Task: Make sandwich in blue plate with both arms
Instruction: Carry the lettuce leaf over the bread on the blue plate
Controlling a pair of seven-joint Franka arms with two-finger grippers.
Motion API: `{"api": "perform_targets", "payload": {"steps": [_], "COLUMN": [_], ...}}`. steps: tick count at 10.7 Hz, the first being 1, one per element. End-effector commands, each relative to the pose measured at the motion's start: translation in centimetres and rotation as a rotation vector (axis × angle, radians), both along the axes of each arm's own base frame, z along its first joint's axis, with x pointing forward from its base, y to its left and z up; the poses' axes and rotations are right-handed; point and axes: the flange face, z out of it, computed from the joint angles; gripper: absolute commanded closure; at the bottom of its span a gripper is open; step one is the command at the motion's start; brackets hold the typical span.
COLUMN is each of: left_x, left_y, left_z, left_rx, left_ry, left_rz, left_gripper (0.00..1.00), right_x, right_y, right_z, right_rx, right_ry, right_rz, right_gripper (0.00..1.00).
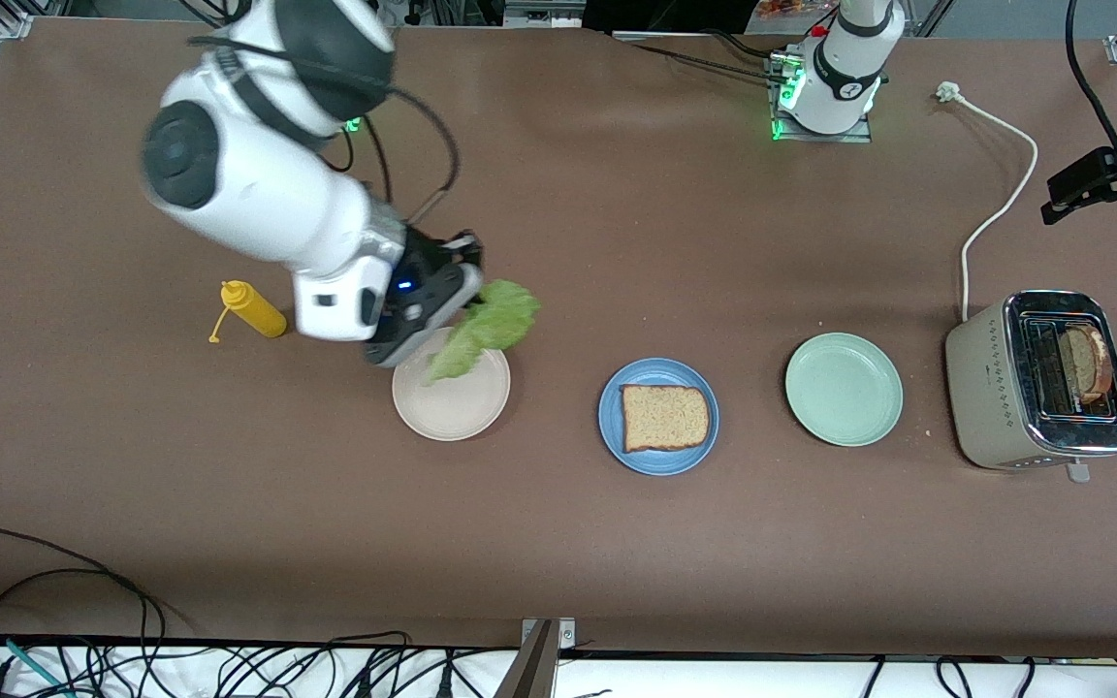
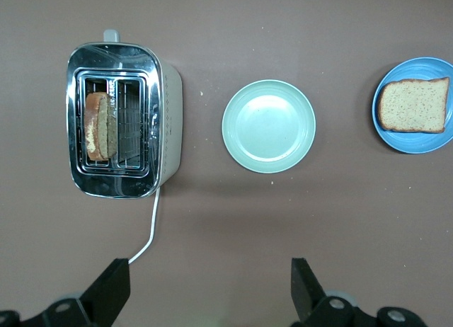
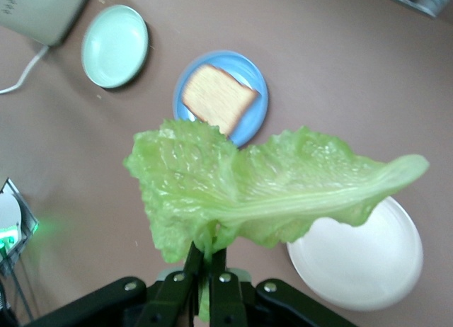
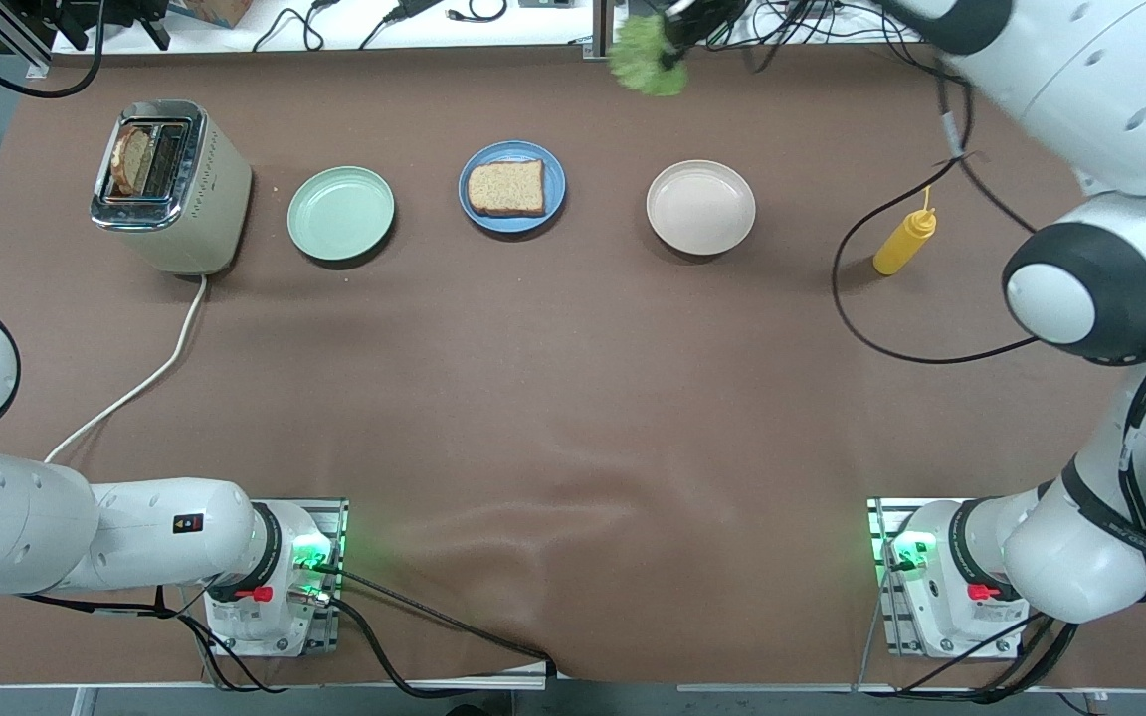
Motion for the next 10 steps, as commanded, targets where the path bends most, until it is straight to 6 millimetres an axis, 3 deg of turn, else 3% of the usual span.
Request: {"api": "perform_targets", "payload": {"steps": [1, 3, 5, 7, 10], "left_x": [0.2, 0.2, 0.2, 0.3, 0.3], "left_y": [0.2, 0.2, 0.2, 0.3, 0.3], "left_z": [0.6, 0.6, 0.5, 0.4, 0.4], "left_rx": [0.03, 0.03, 0.03, 0.03, 0.036], "left_ry": [0.008, 0.008, 0.009, 0.009, 0.01], "left_rz": [-0.002, -0.002, -0.002, 0.0, -0.001], "left_gripper": [0.0, 0.0, 0.0, 0.0, 0.0], "right_x": [-2.6, -4.0, -5.2, -5.8, -5.7], "right_y": [10.4, 16.1, 19.8, 21.4, 21.7], "right_z": [-3.6, -8.8, -14.5, -18.6, -22.9], "right_rx": [0.011, 0.042, 0.079, 0.077, 0.062], "right_ry": [-0.197, -0.312, -0.375, -0.44, -0.487], "right_rz": [0.051, 0.057, 0.065, 0.085, 0.102], "right_gripper": [1.0, 1.0, 1.0, 1.0, 1.0]}}
